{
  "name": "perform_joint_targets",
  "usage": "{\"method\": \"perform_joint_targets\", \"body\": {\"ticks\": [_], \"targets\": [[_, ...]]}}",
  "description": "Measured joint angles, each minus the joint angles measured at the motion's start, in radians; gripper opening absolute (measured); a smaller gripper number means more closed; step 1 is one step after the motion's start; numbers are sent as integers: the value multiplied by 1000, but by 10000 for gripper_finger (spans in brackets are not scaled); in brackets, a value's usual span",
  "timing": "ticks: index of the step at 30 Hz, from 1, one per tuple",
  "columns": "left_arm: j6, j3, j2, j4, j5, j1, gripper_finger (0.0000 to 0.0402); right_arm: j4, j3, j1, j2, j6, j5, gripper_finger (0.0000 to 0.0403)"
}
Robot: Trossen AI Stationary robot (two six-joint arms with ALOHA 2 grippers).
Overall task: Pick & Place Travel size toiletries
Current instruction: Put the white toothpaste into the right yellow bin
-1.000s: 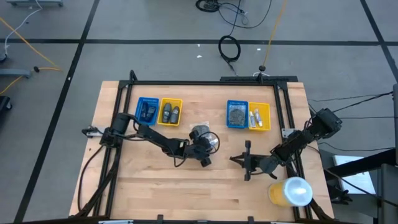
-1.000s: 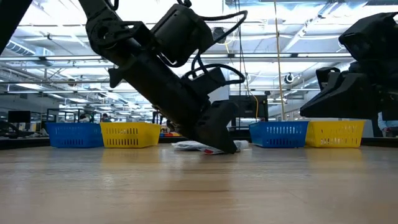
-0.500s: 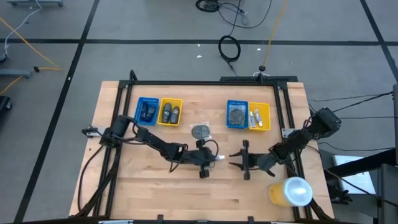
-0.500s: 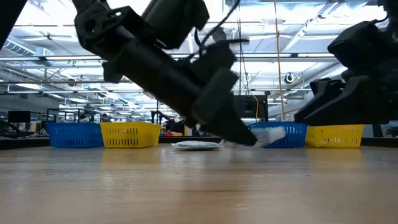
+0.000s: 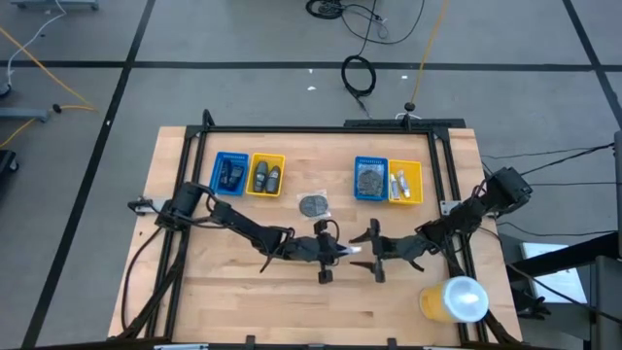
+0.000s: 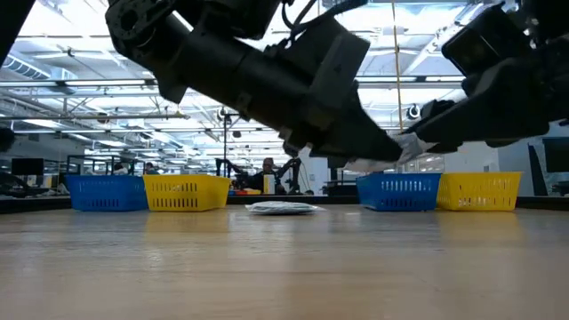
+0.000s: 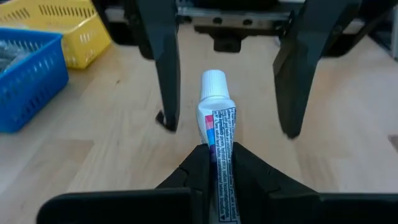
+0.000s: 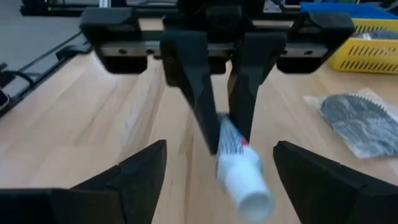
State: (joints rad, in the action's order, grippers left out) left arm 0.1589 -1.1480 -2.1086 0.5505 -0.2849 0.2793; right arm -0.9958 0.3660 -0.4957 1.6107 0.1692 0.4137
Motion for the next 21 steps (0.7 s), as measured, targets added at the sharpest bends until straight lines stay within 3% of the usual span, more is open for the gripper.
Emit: {"method": "perform_joint_targets", "body": {"ticks": [5,16,21], "targets": [[-11,-15,0,0,-1,11,46,1,5,0,0,-11,0,239],[-27,-15,0,-2,-4,17,48,35,7,-1,-1,-27,-3,75],[-43,-14,0,-1,-4,16,89,81,7,-1,-2,-26,-2,53]]}}
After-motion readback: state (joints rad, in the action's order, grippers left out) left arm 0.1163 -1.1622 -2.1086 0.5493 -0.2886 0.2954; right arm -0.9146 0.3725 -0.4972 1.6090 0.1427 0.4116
